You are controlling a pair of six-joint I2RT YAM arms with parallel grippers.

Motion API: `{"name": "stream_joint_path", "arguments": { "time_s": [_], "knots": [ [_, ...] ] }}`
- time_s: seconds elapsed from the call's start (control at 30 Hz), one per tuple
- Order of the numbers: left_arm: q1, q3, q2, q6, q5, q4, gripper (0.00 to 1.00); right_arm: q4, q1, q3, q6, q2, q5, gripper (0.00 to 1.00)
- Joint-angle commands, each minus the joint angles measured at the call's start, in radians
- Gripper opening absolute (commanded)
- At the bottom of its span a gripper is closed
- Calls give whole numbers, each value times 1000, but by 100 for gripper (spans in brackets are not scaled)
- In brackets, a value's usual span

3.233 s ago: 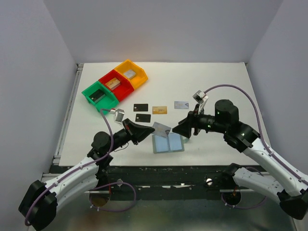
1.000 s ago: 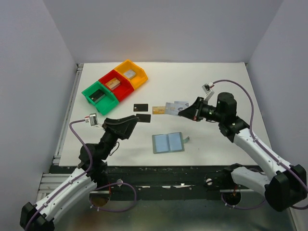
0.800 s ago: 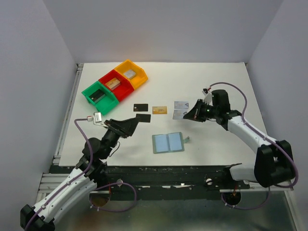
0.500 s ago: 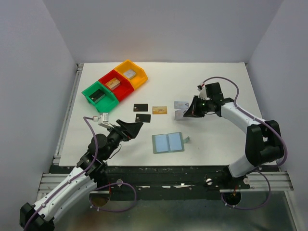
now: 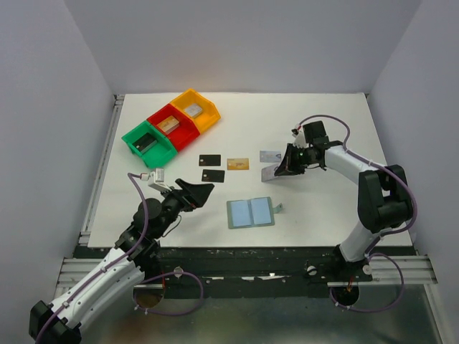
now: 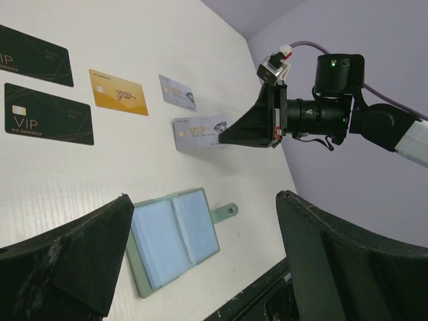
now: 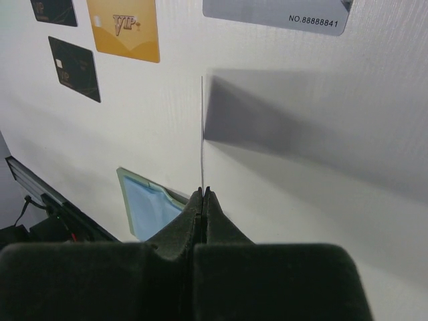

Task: Take the credit cards out of the card holder
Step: Place the credit card at the center of the board.

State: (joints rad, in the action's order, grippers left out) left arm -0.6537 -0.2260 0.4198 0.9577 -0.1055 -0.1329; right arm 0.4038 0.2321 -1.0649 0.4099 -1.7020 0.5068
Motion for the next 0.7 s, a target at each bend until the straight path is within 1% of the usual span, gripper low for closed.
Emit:
{"name": "stream_joint_path", "arguments": {
  "time_s": [0.0, 0.3, 0.67],
  "knots": [
    [6, 13, 16, -5, 35, -22, 99, -23, -23, -24, -23, -36, 79, 0],
    [8, 19, 20, -10, 40, -31, 99, -23, -59, -52, -33, -94, 168, 1],
    [11, 25, 34, -10, 44, -43, 99, -8, -80, -89, -46, -153, 167, 6]
  ]
}}
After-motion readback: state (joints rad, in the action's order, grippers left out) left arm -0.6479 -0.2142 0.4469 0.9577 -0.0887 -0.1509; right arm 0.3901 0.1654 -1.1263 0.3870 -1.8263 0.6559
